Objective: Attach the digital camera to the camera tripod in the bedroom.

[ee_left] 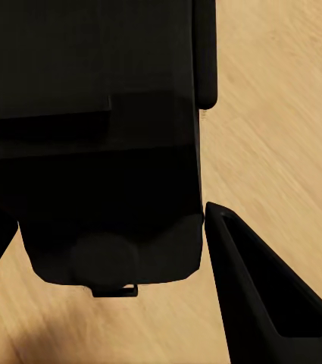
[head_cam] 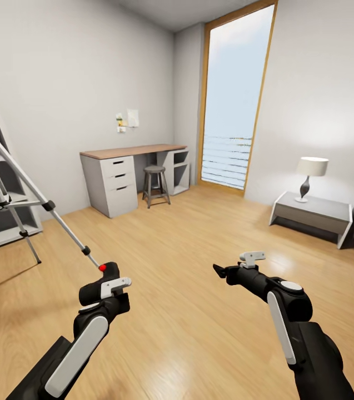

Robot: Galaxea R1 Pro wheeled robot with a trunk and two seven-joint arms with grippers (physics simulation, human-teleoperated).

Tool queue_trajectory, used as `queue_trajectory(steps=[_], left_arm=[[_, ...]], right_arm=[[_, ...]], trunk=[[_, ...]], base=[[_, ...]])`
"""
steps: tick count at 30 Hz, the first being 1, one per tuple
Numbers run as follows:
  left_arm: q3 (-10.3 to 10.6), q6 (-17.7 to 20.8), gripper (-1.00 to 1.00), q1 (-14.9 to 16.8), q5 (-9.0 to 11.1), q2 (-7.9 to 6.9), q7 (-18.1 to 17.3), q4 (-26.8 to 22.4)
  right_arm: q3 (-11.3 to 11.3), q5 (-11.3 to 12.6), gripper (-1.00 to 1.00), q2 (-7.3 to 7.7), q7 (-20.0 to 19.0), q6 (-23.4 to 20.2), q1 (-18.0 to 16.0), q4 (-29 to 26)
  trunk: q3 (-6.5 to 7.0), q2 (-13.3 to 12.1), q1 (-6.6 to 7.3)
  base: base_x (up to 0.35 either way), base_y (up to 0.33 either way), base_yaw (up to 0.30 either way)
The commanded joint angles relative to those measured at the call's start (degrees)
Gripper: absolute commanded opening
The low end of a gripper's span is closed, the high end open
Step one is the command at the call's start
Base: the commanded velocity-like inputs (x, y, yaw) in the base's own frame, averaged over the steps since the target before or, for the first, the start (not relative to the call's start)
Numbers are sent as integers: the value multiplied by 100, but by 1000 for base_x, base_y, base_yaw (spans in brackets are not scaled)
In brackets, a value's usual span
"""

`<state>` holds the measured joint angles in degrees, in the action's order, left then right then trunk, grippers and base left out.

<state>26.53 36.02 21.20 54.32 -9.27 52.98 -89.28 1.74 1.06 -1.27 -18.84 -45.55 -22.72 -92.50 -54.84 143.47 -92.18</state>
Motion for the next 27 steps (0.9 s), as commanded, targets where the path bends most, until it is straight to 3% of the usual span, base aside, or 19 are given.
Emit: queue_trajectory(steps=[1,19,27], left_arm=[[11,28,-100,6,26,-5,38,-6],[10,28,-100,-2,18,-13,46,0],[10,28,-100,-2,17,-13,43,6]], right_arm=[[15,8,100,-5,-23,-33,-4,-5],[19,1,100,-6,-23,-38,-5,-5],[19,6,100,-5,-23,-41,-5,-5]], trunk=[[17,1,4],[415,-23,50],[531,-338,223]], base=[[0,0,0],[0,0,0],[0,0,0]])
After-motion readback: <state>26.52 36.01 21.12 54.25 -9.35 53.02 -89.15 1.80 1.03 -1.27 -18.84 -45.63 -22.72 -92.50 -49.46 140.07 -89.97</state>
